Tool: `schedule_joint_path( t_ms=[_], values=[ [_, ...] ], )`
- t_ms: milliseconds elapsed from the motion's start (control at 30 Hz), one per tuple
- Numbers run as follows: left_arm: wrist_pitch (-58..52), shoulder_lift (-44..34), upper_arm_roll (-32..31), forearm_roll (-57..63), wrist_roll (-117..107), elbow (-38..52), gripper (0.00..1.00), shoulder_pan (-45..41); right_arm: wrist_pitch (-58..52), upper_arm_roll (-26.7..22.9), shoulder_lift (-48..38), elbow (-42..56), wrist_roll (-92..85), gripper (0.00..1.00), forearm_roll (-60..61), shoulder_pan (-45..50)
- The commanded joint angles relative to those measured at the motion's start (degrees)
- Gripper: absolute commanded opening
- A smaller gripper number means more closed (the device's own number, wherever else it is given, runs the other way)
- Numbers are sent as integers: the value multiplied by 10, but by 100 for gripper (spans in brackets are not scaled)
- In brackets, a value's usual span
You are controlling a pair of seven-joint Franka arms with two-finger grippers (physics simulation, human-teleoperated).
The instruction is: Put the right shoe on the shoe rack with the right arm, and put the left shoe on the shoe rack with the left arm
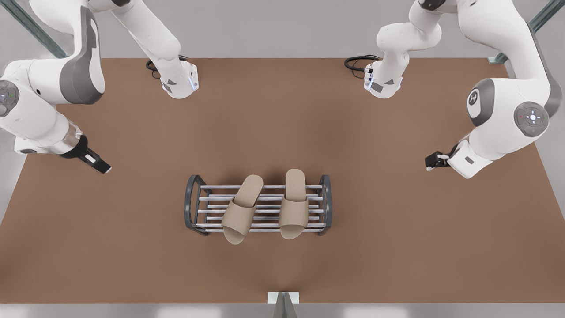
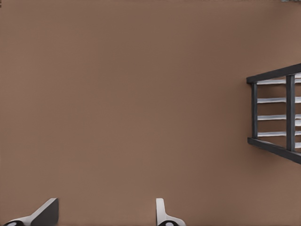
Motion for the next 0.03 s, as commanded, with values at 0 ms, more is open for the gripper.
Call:
schedule_joint_path(
  t_ms=[0],
  values=[
    [9,4,1,1,-43,2,100,-3,55,-171,-41,-31,-327,100,50,163]
  ],
)
